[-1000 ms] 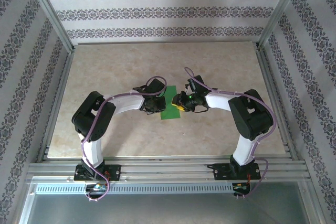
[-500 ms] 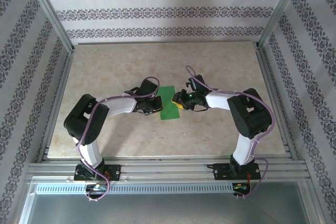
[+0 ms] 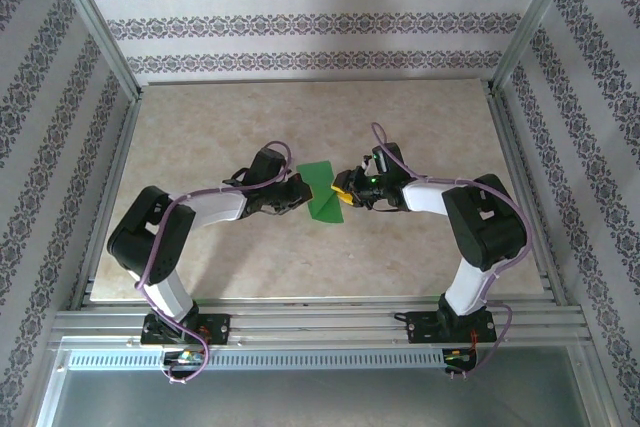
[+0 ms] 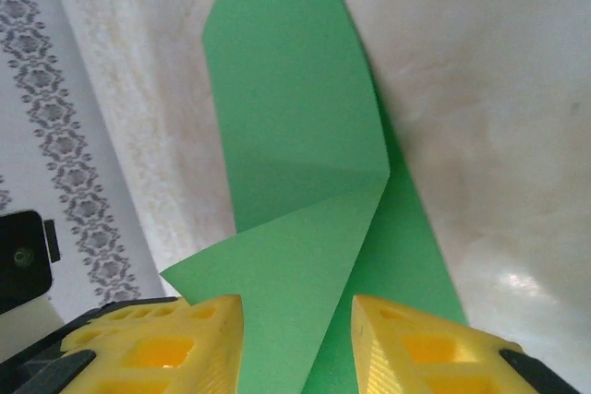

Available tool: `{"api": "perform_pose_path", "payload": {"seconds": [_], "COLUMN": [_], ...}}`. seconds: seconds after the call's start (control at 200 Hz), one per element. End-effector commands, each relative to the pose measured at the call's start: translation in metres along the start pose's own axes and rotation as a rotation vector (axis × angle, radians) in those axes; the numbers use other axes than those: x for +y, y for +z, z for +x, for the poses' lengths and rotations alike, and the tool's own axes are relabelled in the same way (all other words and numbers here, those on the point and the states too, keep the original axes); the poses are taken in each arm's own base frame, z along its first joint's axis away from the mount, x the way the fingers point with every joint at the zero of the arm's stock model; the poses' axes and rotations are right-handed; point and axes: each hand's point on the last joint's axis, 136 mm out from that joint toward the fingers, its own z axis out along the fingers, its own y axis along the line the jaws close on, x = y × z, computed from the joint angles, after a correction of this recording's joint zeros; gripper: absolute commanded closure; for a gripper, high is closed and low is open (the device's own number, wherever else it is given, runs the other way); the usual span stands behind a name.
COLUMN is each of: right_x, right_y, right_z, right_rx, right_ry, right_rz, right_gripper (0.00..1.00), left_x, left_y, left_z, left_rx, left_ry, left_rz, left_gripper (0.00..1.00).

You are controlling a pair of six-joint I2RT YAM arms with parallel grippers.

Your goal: Fold a paper plane with a square sheet of paper (pick it up from the middle)

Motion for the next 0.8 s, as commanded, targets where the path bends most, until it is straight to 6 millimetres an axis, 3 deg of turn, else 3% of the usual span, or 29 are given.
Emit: {"api": "perform_pose_path", "payload": {"seconds": [0.0, 0.165, 0.4, 0.665, 0.794], "right_x": [0.015, -0.002, 0.026, 0.025, 0.028], "right_y": [-0.002, 0.003, 0.014, 0.023, 0.023], "right_z": [0.005, 0.005, 0.005, 0.006, 0.005], "right_rx": [0.009, 0.001, 0.028, 0.037, 0.023], "right_ry": [0.049, 0.099, 0.088, 0.112, 0.1], "right_rz": [-0.066, -0.049, -0.158, -0.183, -0.202], "right_gripper": [0.62, 0.56, 0.56, 0.58, 0.65], "left_x": [-0.021, -0.017, -0.014, -0.012, -0.008], "left_y": [-0.011, -0.013, -0.012, -0.011, -0.012], "left_z": [-0.012, -0.015, -0.014, -0.014, -0.015], "left_rx": [-0.049, -0.069, -0.067, -0.069, -0.079], "left_ry": [-0.011, -0.03, -0.049, -0.072, -0.09], "left_rz": [0.078, 0.069, 0.069, 0.072, 0.075], "left_gripper": [1.0, 1.0, 1.0, 1.0, 1.0]}}
